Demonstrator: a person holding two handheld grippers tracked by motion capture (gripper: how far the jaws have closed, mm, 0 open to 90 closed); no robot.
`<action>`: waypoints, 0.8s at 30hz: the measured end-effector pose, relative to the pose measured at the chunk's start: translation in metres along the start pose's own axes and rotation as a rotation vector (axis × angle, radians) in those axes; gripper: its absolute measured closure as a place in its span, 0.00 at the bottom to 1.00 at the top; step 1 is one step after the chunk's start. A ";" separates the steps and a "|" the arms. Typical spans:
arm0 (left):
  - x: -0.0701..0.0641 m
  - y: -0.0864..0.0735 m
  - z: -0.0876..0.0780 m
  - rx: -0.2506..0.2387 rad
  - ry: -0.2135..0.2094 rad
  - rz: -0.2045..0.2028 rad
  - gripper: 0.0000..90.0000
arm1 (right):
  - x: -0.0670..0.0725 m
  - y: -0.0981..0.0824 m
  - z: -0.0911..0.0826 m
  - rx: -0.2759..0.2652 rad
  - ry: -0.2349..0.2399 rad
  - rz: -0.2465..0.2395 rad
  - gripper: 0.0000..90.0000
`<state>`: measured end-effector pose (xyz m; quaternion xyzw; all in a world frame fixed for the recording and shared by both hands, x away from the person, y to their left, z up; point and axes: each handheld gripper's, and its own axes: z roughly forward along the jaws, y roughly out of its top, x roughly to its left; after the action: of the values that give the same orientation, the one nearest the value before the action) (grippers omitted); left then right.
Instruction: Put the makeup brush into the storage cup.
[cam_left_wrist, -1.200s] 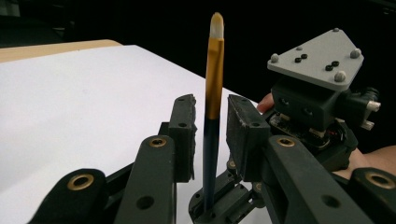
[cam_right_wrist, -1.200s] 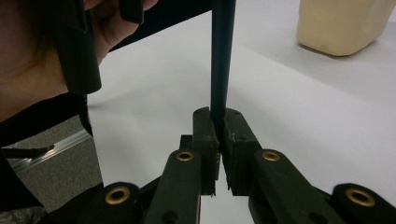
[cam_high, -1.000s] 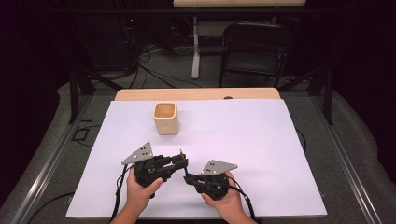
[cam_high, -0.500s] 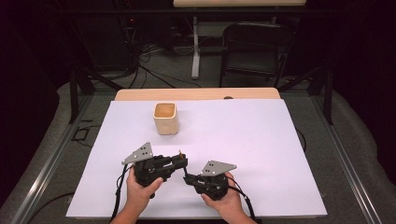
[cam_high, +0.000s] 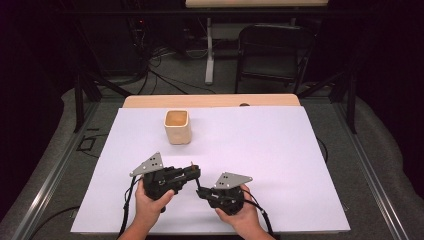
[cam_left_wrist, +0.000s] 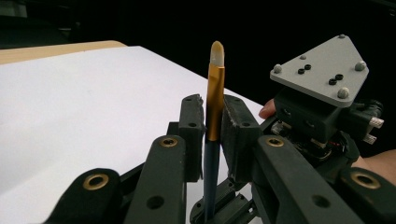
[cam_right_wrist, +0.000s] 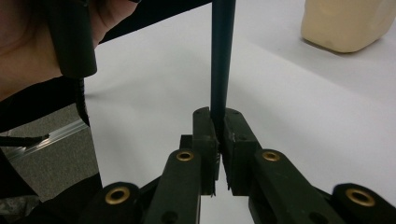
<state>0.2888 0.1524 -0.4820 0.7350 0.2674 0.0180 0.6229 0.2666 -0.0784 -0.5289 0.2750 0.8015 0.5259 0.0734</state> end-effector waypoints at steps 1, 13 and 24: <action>0.000 0.000 0.000 0.000 0.001 0.000 0.89 | 0.000 0.000 0.000 0.000 0.000 0.000 0.94; 0.000 0.000 0.000 -0.001 -0.001 -0.003 0.92 | 0.000 0.000 0.000 0.000 0.000 -0.001 0.94; -0.001 0.000 0.000 -0.001 0.001 -0.005 0.92 | 0.000 0.000 0.000 0.000 0.000 0.001 0.94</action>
<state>0.2884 0.1519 -0.4821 0.7340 0.2695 0.0170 0.6232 0.2671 -0.0783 -0.5292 0.2751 0.8015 0.5259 0.0730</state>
